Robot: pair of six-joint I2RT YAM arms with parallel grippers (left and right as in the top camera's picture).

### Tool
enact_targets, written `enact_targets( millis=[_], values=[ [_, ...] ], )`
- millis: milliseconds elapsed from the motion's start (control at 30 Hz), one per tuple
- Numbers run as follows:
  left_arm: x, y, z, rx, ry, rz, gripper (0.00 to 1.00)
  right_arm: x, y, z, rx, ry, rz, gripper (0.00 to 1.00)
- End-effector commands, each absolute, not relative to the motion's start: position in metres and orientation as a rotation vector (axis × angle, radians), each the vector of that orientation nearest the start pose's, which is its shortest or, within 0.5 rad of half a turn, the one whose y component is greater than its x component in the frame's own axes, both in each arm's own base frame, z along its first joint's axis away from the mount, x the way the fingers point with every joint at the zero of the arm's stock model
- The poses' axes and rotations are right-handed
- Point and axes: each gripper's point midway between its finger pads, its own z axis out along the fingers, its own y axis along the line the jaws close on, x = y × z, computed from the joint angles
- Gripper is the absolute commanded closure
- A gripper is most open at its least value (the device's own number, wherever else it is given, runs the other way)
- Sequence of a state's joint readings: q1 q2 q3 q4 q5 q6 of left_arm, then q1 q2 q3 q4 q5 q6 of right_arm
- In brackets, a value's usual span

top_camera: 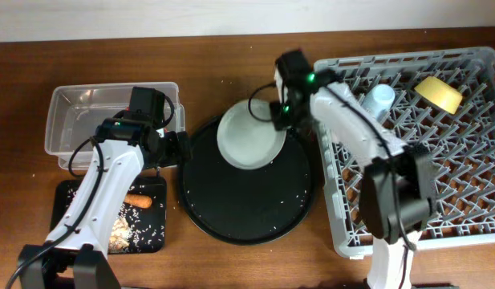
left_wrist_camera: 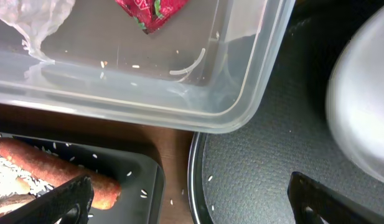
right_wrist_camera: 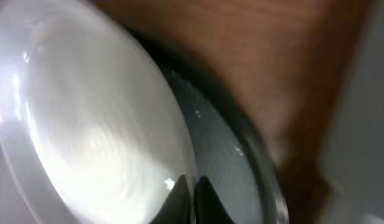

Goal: Sort waste into correct bins and load items into the dishwasher rack
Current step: 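Grasp the white plate rim with right gripper and lift it, then carry the white plate right and stand it upright in the rack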

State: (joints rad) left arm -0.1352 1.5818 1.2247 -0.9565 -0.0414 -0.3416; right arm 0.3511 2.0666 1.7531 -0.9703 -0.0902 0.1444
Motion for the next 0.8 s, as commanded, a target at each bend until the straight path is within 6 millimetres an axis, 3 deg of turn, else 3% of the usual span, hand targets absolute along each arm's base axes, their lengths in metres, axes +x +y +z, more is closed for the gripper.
enact_targets(
  millis=[0, 33, 67, 133, 233, 400, 533, 633, 767],
  values=[
    [0.335, -0.038, 0.115, -0.31, 2.849, -0.036, 0.01, 0.459, 0.114, 0.204, -0.306, 2.644, -0.103, 0.96],
    [0.335, -0.037, 0.115, -0.31, 2.849, -0.036, 0.01, 0.46, 0.099, 0.216, -0.271, 2.625, -0.186, 0.96],
    [0.335, -0.038, 0.115, -0.31, 2.848, -0.036, 0.01, 0.462, 0.052, 0.249, -0.18, 2.554, -0.446, 0.96],
    [0.335, -0.037, 0.115, -0.31, 2.848, -0.036, 0.01, 0.464, -0.023, 0.296, 0.017, 2.393, -0.821, 0.96],
    [0.335, -0.038, 0.115, -0.31, 2.849, -0.036, 0.01, 0.472, -0.072, 0.305, 0.026, 2.364, -0.952, 0.96],
    [0.335, -0.038, 0.115, -0.31, 2.849, -0.036, 0.01, 0.453, -0.159, 0.303, -0.005, 2.457, -1.133, 0.96],
    [0.335, -0.037, 0.115, -0.31, 2.848, -0.036, 0.01, 0.437, -0.199, 0.299, 0.071, 2.497, -1.175, 0.96],
    [0.335, -0.037, 0.115, -0.31, 2.848, -0.036, 0.01, 0.431, -0.207, 0.29, 0.08, 2.534, -1.168, 0.96],
    [0.335, -0.037, 0.115, -0.31, 2.849, -0.036, 0.01, 0.434, -0.214, 0.273, -0.055, 2.602, -1.211, 0.96]
  ],
)
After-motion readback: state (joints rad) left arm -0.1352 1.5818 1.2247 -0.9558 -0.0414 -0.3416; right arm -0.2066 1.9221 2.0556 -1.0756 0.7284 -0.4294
